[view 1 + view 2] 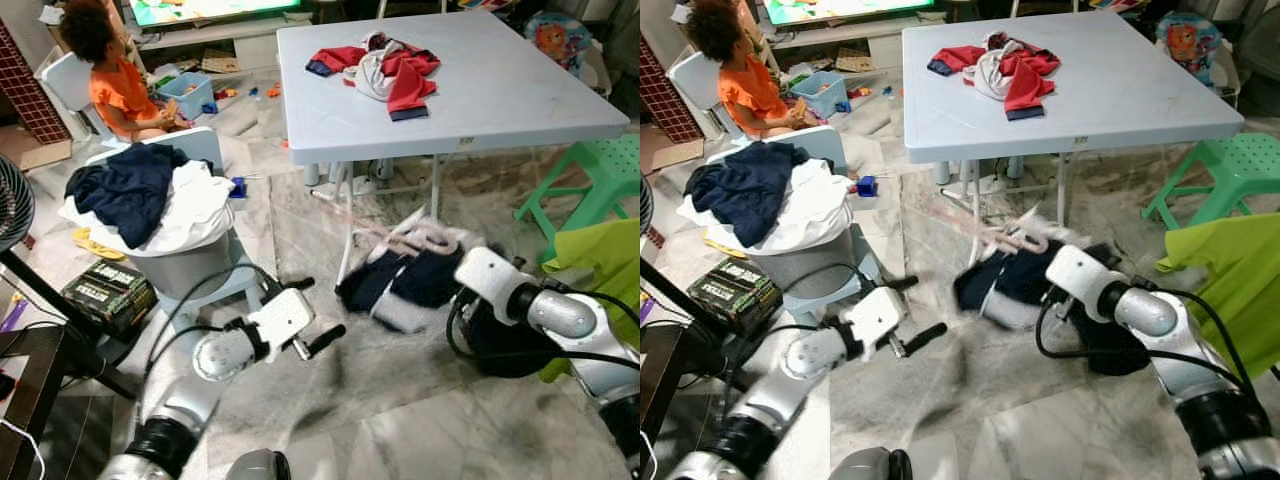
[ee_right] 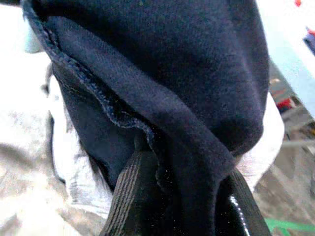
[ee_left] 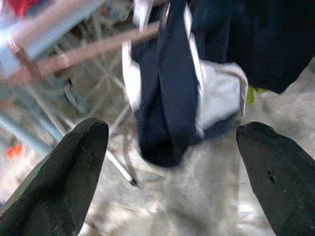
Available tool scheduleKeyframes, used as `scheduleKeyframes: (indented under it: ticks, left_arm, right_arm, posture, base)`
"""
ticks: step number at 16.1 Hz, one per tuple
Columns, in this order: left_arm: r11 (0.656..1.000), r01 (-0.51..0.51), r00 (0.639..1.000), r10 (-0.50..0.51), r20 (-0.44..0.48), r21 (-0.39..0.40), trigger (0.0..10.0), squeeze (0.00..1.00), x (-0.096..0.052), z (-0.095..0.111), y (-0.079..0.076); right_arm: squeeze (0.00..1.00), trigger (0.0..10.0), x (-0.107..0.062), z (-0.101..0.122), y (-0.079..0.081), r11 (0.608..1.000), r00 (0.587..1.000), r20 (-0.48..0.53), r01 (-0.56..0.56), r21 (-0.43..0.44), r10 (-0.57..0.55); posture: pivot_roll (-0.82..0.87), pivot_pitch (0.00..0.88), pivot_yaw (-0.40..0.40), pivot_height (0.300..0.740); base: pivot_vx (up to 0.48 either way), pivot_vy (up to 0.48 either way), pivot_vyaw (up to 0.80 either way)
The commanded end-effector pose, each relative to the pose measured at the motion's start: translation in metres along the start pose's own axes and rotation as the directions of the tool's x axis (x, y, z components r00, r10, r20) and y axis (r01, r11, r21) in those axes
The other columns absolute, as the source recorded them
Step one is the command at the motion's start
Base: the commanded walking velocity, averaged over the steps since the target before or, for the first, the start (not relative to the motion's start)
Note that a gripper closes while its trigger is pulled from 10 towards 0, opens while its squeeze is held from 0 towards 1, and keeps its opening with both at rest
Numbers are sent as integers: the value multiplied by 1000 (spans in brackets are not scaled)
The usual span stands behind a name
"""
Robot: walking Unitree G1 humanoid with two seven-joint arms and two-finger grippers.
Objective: Hang hanger
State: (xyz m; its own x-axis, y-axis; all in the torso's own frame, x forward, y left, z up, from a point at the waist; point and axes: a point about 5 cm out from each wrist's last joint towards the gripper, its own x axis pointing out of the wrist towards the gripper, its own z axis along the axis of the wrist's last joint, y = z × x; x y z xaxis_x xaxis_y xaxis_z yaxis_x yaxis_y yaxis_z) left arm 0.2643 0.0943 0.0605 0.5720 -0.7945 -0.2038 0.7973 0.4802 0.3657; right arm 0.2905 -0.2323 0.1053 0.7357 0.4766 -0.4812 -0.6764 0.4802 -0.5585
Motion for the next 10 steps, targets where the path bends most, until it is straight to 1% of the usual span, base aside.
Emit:
scheduleKeyframes:
  ticks: [1,2,3,4,5,6,7,8,10]
  left_arm:
    - [998,38,998,-40,46,57,10000,1000,-2,9,0]
    - [996,44,998,-48,50,71,10000,1000,-3,11,1]
    - [991,81,995,-87,51,104,10000,1000,-4,14,2]
    - [988,106,992,-113,53,115,10000,1000,-5,15,3]
    - [986,120,991,-126,42,118,10000,1000,-5,15,5]
    - [984,141,989,-146,33,110,10000,1000,-4,12,4]
    - [981,166,985,-169,23,105,10000,1000,-4,10,1]
    - [975,195,980,-197,12,108,10000,0,-4,8,-2]
    - [967,242,970,-243,0,81,10000,0,-4,5,-5]
  right_arm:
    - [0,10000,2,6,0,995,997,13,-73,-64,74]
    - [0,10000,2,6,1,992,994,9,-107,-70,107]
    - [0,10000,3,6,5,978,982,-4,-187,-91,187]
    - [0,10000,5,6,8,963,971,-14,-237,-129,237]
    - [0,10000,8,7,10,940,957,-24,-288,-185,289]
    - [0,10000,9,8,12,924,946,-18,-320,-212,323]
    - [0,10000,8,12,13,913,935,-1,-346,-214,354]
    - [0,10000,6,16,12,901,923,20,-371,-224,385]
    - [0,10000,3,18,11,878,903,25,-409,-247,428]
  posture:
    - [-74,0,59,740]
    - [-74,0,59,740]
    - [-72,0,61,740]
    - [-70,0,63,740]
    - [-70,0,64,740]
    - [-71,0,65,740]
    - [-73,0,66,740]
    - [-73,0,66,740]
    - [-80,0,71,740]
  base:
    - [0,0,0]
    - [0,0,0]
    - [0,0,0]
    - [0,0,0]
    - [0,0,0]
    - [0,0,0]
    - [0,0,0]
    - [0,0,0]
    - [0,0,0]
